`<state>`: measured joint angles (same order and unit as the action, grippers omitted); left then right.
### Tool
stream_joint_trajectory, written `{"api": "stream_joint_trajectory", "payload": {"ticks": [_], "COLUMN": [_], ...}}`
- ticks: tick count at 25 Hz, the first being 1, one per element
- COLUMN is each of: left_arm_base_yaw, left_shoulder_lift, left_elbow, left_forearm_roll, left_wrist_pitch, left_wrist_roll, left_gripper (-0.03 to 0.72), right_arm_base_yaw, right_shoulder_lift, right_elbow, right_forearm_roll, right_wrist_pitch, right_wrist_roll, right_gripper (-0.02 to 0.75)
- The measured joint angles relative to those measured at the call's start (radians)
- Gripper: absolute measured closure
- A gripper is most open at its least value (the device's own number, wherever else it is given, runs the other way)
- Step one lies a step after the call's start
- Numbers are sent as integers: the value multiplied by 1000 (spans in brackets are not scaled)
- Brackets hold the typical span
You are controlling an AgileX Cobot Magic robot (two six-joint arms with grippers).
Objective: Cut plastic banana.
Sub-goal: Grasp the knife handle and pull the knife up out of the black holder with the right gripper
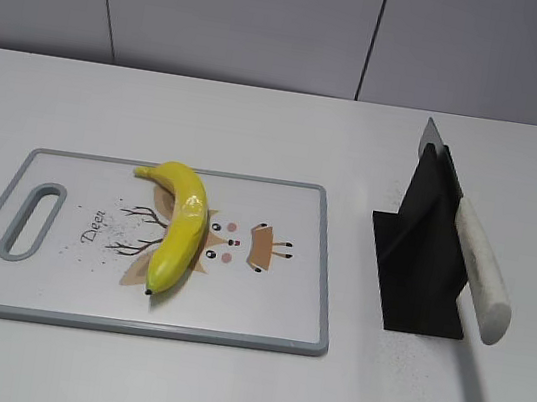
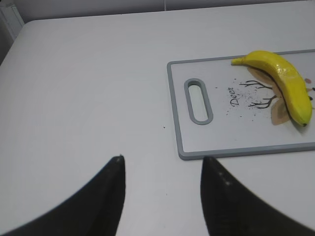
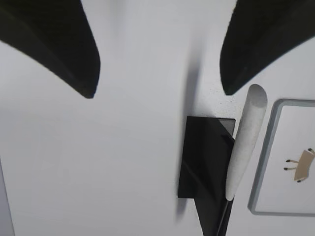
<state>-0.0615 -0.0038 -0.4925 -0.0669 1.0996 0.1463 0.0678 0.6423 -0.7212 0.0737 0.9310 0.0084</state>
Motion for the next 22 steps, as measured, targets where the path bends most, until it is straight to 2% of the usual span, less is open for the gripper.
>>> {"api": "stream_joint_trajectory", "payload": {"ticks": [7, 15, 22], "left_arm_base_yaw": [0, 0, 0], "left_shoulder_lift": [0, 0, 0], "left_elbow": [0, 0, 0], "left_forearm_roll": [0, 0, 0], "left_wrist_pitch": [0, 0, 0], "left_wrist_roll": [0, 0, 0], "left_gripper": [209, 213, 214], "right_arm_base_yaw": [12, 217, 289], "right_shoulder_lift": [278, 534, 755], "right_elbow": [-127, -215, -230], "right_forearm_roll": [14, 59, 105], "right_wrist_pitch": [-2, -9, -12], "right_wrist_roll": [-21, 24, 103], "right_gripper": [164, 164, 164]}}
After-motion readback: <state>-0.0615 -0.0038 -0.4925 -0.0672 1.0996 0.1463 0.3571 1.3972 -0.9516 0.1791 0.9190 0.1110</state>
